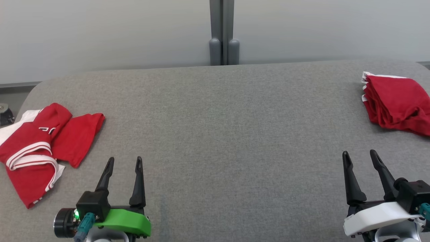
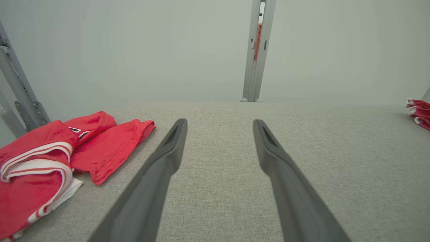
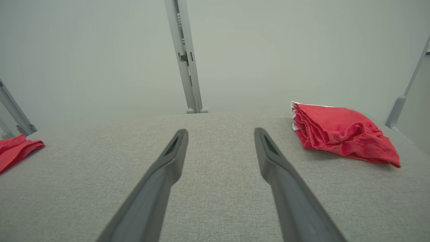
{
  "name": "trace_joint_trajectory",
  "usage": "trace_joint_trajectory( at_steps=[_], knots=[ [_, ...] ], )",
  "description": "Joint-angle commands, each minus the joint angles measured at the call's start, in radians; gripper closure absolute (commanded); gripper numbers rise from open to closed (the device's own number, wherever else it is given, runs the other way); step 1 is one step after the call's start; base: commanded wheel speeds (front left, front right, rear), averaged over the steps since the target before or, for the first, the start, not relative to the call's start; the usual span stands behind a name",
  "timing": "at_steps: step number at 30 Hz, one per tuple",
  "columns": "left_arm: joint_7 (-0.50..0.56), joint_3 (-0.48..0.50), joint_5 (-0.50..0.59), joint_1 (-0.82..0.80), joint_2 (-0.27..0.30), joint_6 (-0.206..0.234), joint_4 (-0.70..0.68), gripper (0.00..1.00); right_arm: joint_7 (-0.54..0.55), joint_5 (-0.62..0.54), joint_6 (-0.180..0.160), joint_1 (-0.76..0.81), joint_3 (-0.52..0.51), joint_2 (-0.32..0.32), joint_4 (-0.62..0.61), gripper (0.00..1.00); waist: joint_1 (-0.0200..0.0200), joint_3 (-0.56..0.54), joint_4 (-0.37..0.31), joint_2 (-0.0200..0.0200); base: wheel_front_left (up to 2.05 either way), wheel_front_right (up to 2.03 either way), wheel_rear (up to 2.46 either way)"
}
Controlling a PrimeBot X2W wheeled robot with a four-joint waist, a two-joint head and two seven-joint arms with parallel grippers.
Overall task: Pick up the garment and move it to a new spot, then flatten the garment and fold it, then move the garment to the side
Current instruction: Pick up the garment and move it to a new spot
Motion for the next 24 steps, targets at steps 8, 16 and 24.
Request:
trace_joint_trajectory(
  at_steps=[8, 16, 24],
  knots=[
    [0.000, 0.021, 0.013, -0.059, -0.014, 0.007, -0.030, 0.00, 0.010, -0.010, -0.002, -0.019, 0.001, -0.011, -0.049, 0.00, 0.0000, 0.052, 0.200, 0.0000, 0.00, 0.00, 0.00],
    [-0.001, 0.054, 0.010, -0.074, -0.029, 0.003, -0.046, 0.00, 0.033, -0.007, -0.002, -0.057, 0.053, -0.039, -0.080, 0.00, 0.0000, 0.069, 0.416, 0.0000, 0.00, 0.00, 0.00],
    [0.000, 0.082, 0.007, -0.078, -0.039, 0.002, -0.064, 0.00, 0.060, 0.004, -0.001, -0.108, 0.121, -0.072, -0.080, 0.00, 0.0000, 0.093, 0.525, 0.0000, 0.00, 0.00, 0.00]
  ],
)
